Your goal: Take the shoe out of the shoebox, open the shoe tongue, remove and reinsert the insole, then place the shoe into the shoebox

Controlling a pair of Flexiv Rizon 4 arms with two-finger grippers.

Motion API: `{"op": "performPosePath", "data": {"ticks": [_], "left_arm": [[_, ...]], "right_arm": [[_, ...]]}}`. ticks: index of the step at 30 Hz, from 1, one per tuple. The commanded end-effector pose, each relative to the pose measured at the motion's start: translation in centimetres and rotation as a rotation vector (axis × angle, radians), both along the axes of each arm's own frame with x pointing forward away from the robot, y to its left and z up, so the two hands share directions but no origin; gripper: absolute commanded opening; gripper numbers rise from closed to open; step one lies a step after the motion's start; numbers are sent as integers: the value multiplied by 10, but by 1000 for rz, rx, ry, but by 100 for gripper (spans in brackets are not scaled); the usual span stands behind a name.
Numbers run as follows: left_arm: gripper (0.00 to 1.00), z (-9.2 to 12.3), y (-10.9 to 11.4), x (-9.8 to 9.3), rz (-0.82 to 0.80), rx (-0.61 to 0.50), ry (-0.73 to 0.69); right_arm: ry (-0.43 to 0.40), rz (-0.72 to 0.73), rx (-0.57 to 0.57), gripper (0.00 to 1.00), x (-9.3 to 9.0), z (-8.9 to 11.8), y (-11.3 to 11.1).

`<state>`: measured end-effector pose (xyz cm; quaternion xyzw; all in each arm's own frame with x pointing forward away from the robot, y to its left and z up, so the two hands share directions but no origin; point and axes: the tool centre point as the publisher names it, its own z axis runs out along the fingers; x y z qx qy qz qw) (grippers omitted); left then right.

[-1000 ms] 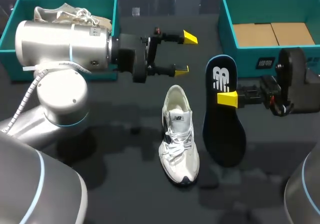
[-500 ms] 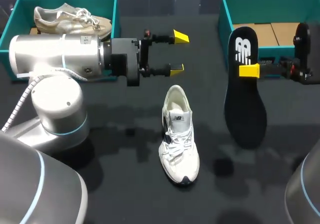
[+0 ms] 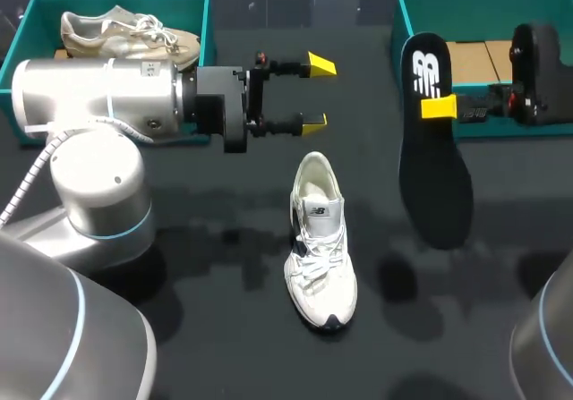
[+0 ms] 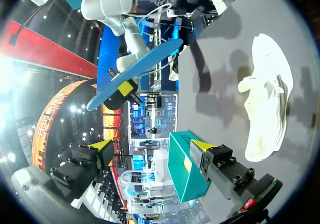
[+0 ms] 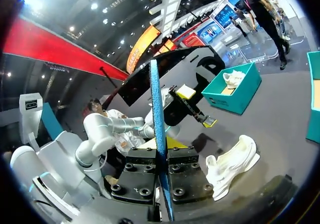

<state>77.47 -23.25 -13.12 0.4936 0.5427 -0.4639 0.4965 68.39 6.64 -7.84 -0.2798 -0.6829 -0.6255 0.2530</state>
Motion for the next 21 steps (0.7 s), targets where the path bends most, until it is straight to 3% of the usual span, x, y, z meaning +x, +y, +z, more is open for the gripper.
{"op": "performPosePath", "data": {"ticks": [1, 3, 16, 21], "left_arm": [[100, -1, -1, 0, 1, -3, -2], [100, -1, -1, 0, 1, -3, -2], [100, -2, -2, 0, 2, -6, -4], [100, -3, -8, -2, 3, -24, -4]], "right_arm": [[179, -6, 14, 0, 33, -4, 8], [215, -1, 13, 0, 38, -6, 13], [217, 1, 7, 0, 38, -6, 14], [420, -13, 10, 0, 55, -11, 27]]}}
